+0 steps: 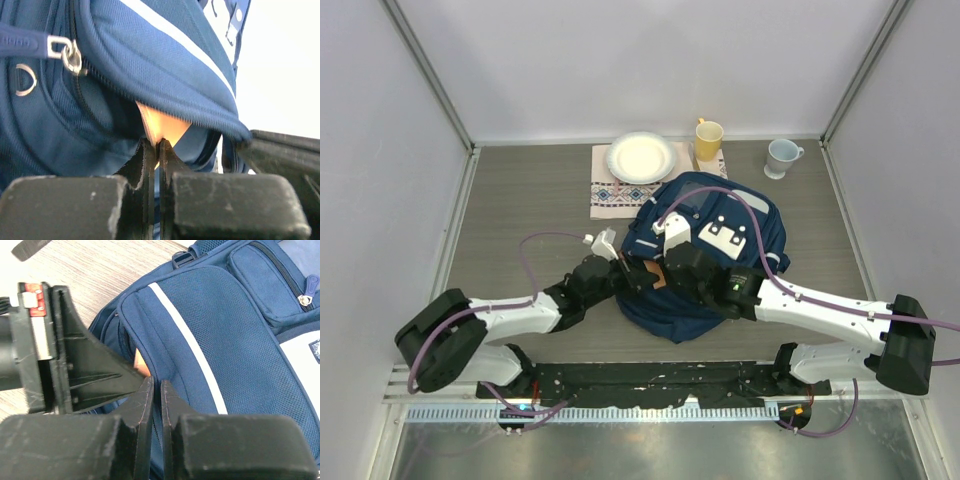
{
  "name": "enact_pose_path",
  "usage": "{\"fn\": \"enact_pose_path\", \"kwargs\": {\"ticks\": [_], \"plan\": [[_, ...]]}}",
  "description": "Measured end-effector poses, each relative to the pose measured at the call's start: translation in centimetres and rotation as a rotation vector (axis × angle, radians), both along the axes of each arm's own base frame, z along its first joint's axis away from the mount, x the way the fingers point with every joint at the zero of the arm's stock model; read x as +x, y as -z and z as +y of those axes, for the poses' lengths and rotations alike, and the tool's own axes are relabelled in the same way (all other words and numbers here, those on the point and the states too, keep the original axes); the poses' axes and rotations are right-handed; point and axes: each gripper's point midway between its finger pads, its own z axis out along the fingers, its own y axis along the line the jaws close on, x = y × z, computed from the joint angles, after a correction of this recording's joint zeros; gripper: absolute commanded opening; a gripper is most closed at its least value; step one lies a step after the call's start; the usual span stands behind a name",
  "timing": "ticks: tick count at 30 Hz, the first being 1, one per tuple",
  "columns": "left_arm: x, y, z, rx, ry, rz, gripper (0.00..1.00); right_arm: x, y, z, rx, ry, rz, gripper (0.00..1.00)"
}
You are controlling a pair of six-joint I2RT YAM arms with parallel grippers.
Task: Pack the student bag
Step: Place the personal item in the student bag.
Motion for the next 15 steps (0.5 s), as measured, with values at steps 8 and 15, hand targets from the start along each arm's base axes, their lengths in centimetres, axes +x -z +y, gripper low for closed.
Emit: {"fn": "enact_pose_path", "kwargs": {"ticks": [8,15], "plan": [[2.8,-0.1,-2.2,-0.061,-0.05,-0.042,0.0,-0.2,0.1,0.2,0.015,-0.009,0.016,0.01],[3.8,0.3,-3.3,-0.123,-0.078,-0.062,0.02,0.0,0.0,0.0,0.036,0.009,0.019,0.01]]}}
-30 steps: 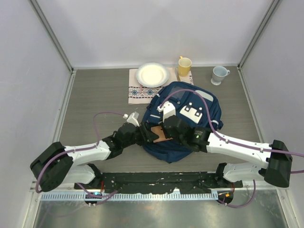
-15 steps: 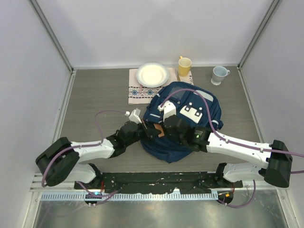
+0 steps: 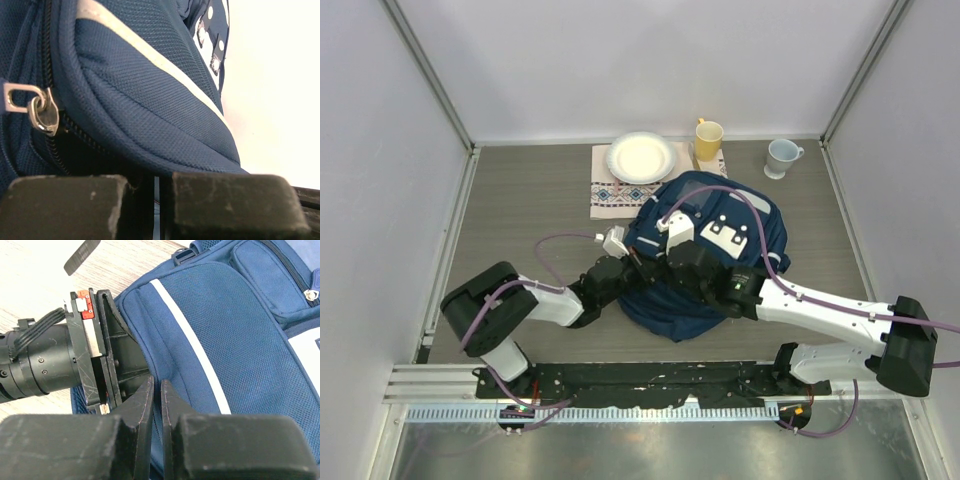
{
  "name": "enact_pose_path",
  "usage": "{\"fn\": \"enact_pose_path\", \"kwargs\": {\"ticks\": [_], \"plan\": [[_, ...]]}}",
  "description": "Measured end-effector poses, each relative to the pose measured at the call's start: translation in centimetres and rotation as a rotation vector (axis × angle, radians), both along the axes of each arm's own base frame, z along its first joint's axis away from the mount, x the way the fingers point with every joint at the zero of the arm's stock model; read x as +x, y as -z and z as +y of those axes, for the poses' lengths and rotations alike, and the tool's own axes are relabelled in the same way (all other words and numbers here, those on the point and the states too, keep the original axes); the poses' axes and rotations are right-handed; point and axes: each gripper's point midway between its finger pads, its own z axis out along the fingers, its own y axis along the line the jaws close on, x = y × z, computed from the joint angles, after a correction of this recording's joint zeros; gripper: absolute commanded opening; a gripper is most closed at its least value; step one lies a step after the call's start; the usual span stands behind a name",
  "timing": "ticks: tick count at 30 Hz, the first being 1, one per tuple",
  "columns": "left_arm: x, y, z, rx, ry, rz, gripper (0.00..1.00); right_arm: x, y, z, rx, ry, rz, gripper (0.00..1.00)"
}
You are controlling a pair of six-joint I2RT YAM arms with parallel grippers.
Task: Pack the student bag
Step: Place the personal item in the student bag.
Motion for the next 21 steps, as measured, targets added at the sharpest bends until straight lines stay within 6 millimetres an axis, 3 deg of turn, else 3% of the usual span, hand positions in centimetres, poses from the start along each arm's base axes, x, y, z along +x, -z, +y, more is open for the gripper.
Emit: {"fn": "enact_pose_path", "kwargs": {"ticks": [2,3,5,8,14,21], "plan": [[0.1,0.3,-0.3,-0.016,-0.004,0.005,0.09,0.0,0.2,-0.1,-0.002,0.003,0.002,0.01],[0.2,0.4,-0.6,-0.028,-0.005,0.006,0.2,0.1,0.3,-0.2,-0.002,0.007,0.001,0.01],[0.4,0.5,-1.0,-0.047,-0.006,0.012,0.26,0.2,0.4,-0.3,-0.005,0.016,-0.001,0.01],[0.5,0.1,-1.1,-0.071,-0.009,0.013,0.48,0.5,0.3,-0.5,-0.002,0.033,-0.01,0.01],[-0.6,-1.0,0.3,-0.087,-0.023,0.01,0.67,0.6,0.2,-0.5,0.015,0.058,-0.013,0.01],[-1.8,-1.6,2.7,-0.041,-0.041,0.005,0.72,0.6,0.5,-0.5,0.039,0.075,-0.004,0.01]]}}
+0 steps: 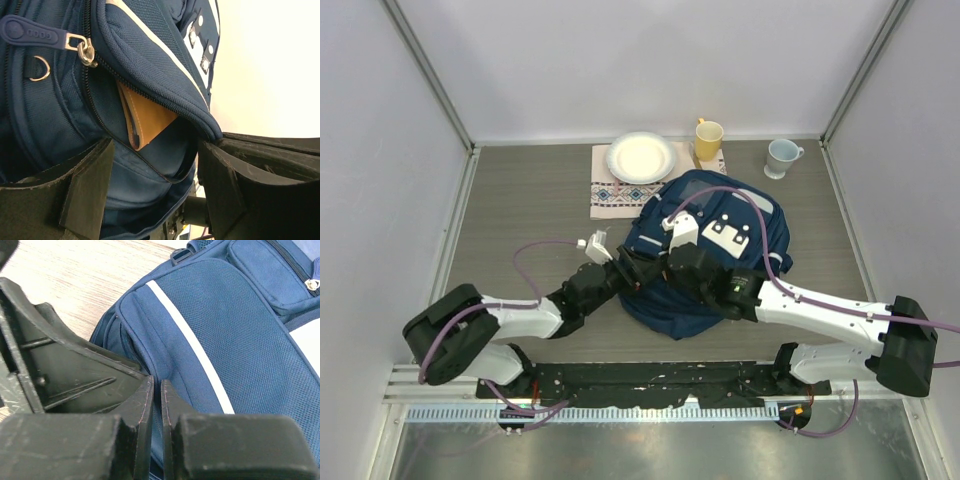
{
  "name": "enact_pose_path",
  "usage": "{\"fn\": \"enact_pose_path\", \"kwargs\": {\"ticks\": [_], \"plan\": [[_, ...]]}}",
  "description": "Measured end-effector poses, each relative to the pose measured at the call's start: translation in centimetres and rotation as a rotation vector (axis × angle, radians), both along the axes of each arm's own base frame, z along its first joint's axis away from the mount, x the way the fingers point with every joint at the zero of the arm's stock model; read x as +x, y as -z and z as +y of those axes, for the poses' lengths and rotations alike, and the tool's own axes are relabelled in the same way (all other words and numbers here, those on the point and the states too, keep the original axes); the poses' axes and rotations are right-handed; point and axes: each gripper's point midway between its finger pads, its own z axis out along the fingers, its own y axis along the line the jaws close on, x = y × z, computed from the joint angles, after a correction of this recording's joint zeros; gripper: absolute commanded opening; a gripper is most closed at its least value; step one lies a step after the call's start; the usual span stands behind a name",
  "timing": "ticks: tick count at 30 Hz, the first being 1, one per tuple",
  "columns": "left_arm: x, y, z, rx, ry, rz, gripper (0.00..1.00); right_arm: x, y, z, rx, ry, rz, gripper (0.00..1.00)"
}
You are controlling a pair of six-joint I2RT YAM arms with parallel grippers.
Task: Pack the student bag
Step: Place the personal item in the student bag.
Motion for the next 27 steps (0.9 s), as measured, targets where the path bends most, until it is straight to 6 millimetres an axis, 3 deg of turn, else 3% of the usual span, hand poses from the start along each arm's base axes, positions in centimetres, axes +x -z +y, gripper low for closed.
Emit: {"fn": "enact_pose_path", "kwargs": {"ticks": [4,8,11,12,13,15,18,22,27], "plan": [[-0.6,-0.3,1.1,0.027,-0.006,-0.008,0.73,-0.1,0.3,0.1,0.009,0.0,0.01,0.02],[-1.6,-2.8,2.9,0.017,-0.026,-0.055,0.81,-0.7,1.2,0.3,0.011,-0.028,0.039,0.11],[-2.1,-6.3,5.2,0.012,-0.072,-0.134,0.94,-1.3,2.3,0.7,0.013,-0.056,0.071,0.35],[-2.2,-7.2,6.0,0.013,-0.093,-0.152,0.95,-1.5,2.6,0.9,0.016,-0.06,0.084,0.49],[-2.1,-8.2,6.9,0.027,-0.121,-0.174,0.97,-1.7,3.1,1.0,0.021,-0.066,0.102,0.54],[-1.8,-9.6,8.4,0.073,-0.169,-0.211,0.99,-2.2,3.7,1.0,0.027,-0.068,0.129,0.62],[-0.4,-10.9,9.9,0.164,-0.213,-0.237,1.0,-2.7,4.0,0.0,0.039,-0.039,0.143,0.66],[3.2,-9.6,10.4,0.296,-0.201,-0.193,1.0,-2.6,1.3,-2.4,0.133,0.085,0.111,0.67],[6.0,-3.5,10.3,0.42,-0.079,-0.059,0.99,-1.6,-1.2,-7.7,0.269,0.36,0.081,0.67]]}}
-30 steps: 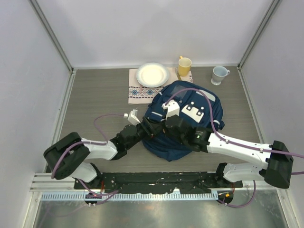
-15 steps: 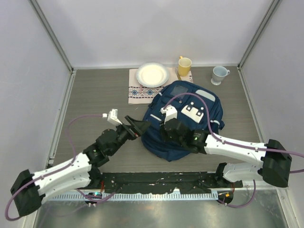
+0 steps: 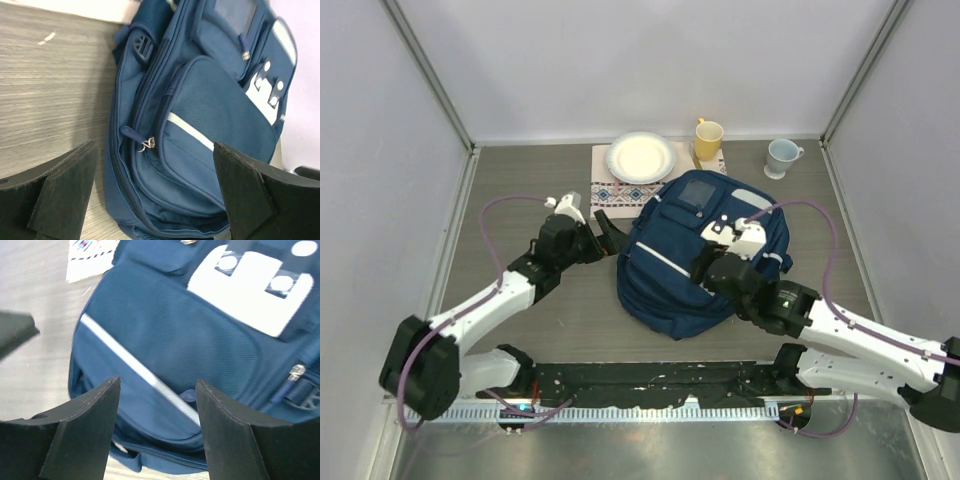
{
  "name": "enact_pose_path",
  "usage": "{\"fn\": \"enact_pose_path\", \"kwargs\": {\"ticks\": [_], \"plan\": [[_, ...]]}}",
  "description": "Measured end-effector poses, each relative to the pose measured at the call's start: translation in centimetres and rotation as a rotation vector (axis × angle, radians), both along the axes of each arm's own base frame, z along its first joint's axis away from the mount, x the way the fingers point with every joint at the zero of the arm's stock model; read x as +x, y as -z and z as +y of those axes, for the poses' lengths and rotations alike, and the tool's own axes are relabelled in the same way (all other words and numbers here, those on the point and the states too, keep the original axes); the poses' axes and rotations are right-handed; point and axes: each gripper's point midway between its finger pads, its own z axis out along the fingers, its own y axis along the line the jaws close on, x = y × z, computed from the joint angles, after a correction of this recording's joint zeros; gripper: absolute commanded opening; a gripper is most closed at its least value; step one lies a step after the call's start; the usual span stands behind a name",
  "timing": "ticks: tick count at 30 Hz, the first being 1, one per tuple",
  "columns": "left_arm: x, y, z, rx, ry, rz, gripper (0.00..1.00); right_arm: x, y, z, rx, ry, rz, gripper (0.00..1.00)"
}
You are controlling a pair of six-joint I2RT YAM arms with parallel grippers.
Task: Pack the student bag
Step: Place the personal item in the student bag, then zip the student bag at the center of the board.
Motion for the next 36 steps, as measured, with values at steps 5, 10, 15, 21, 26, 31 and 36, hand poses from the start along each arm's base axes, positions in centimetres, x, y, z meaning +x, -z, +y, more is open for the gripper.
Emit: {"fn": "enact_pose_path", "kwargs": {"ticks": [5,10,15,21,26,31,36], "plan": [[1.1,3.5,-1.5,-0.037,0.137,0.105,0.99,1.0,1.0,-4.8,0.085,0.22,0.035,0.67],[1.5,4.0,-4.0,-0.11,0.271,0.114,0.98,1.1,3.7,-8.2,0.105,0.343,0.095,0.67],[2.2,3.7,-6.0,-0.169,0.376,0.087,0.93,0.9,5.5,-8.6,0.12,0.346,0.156,0.67],[2.6,5.1,-7.2,-0.212,0.447,0.112,0.76,1.4,7.1,-8.0,0.141,0.329,0.207,0.64],[2.5,5.4,-7.3,-0.247,0.464,0.121,0.5,1.7,8.0,-7.7,0.129,0.295,0.226,0.38],[1.8,6.3,-6.6,-0.262,0.437,0.118,0.27,1.7,8.4,-7.9,0.084,0.263,0.226,0.22],[-0.6,7.0,-6.7,-0.256,0.424,0.133,0.18,1.7,8.2,-8.3,0.047,0.236,0.211,0.15]]}}
